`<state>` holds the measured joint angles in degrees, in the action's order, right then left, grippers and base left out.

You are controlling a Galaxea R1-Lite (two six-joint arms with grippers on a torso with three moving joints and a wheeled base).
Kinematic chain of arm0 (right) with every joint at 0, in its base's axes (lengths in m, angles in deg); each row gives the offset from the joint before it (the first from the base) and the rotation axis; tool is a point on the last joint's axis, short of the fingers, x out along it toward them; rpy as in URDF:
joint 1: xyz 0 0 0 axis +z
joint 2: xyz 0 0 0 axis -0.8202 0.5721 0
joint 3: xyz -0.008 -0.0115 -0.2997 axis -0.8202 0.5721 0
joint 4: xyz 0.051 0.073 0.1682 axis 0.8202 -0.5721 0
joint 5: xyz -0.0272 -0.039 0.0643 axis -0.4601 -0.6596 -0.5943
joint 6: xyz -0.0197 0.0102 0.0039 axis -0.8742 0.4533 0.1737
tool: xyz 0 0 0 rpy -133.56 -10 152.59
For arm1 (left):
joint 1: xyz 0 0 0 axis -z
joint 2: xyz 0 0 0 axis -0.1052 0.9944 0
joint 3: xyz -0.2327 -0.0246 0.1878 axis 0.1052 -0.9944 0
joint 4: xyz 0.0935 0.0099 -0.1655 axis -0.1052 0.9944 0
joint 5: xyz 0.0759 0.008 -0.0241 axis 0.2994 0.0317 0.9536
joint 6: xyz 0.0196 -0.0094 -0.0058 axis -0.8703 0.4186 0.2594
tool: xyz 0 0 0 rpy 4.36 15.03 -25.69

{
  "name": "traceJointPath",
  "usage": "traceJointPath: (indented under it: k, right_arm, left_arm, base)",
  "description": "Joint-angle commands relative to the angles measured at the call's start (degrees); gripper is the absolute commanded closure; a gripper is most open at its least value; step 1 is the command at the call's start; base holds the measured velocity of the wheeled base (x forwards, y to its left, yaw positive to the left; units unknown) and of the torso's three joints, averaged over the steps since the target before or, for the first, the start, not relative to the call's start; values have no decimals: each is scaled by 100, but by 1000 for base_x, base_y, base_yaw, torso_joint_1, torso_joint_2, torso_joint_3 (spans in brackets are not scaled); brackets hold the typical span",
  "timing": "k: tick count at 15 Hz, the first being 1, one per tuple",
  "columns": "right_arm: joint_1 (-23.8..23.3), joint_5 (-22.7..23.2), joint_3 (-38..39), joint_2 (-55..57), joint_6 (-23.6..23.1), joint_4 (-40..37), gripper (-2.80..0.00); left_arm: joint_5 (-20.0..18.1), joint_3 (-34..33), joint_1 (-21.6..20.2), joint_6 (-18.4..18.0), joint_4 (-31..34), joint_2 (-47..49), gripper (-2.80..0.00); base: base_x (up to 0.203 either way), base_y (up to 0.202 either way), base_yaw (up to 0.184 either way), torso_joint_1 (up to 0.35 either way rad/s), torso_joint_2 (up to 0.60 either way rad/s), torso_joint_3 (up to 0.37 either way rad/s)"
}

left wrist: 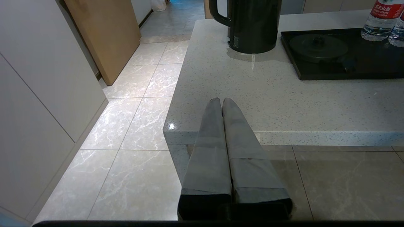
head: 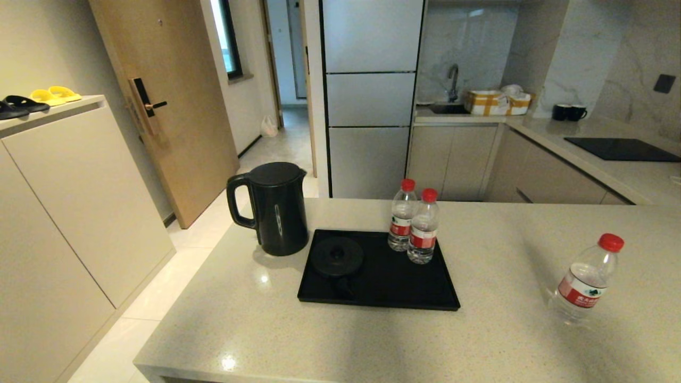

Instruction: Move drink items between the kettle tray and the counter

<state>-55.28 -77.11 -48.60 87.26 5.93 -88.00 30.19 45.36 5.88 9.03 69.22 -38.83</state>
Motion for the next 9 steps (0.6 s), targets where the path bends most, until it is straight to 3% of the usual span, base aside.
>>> traceJointPath:
  k: [1,9]
  right_arm:
    - [1,2,0,7,-2,0,0]
    - [1,2,9,7,25,9,0]
  left_arm:
    - [-2,0,-2,-5,0,7,0]
    - [-2,0,-2,-5,0,7,0]
  base:
    - [0,0,0,0,0,0]
    - [0,0,0,0,0,0]
